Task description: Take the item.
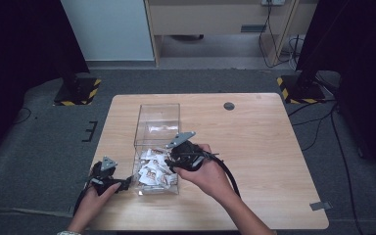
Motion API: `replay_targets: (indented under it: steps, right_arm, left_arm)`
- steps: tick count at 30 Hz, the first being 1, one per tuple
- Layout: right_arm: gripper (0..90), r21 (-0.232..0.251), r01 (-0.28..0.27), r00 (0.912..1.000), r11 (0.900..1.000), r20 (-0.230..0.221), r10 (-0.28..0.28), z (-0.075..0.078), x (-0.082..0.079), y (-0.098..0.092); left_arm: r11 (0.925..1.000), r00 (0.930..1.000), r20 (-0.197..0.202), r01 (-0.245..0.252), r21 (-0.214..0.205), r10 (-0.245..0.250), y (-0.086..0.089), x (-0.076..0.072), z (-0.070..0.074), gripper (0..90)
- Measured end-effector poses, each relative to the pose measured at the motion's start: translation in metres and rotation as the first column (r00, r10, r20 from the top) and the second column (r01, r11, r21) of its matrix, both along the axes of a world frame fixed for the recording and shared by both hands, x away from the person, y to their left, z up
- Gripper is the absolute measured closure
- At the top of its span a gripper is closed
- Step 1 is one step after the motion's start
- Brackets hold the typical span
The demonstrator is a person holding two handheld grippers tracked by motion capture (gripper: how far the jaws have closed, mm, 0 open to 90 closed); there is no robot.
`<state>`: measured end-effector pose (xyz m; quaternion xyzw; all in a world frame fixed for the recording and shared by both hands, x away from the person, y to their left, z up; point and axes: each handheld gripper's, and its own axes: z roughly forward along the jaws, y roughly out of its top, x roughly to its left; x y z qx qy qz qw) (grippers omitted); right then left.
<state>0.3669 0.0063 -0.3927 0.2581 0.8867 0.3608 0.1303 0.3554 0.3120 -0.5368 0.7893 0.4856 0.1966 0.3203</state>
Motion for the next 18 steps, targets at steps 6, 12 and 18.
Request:
replay_targets:
  steps: [6, 12, 18]
  right_arm:
    - [61.6, -0.016, -0.044, 0.9990, 0.9989, -0.003, 0.044, -0.009, 0.000, 0.014]
    - [67.4, -0.032, -0.053, 0.9986, 0.9981, -0.004, 0.053, -0.015, 0.000, 0.020]
    - [70.5, -0.064, -0.054, 0.9983, 0.9965, -0.022, 0.053, -0.027, 0.002, 0.027]
  left_arm:
    - [1.0000, 1.0000, 0.000, 0.000, 0.000, 0.000, 0.000, 0.000, 0.000, 0.0]
    - [1.0000, 1.0000, -0.001, 0.002, 0.000, -0.002, 0.000, 0.000, 0.000, 0.0]
    - [1.0000, 1.0000, -0.001, 0.002, 0.000, -0.002, 0.000, 0.000, 0.000, 0.0]
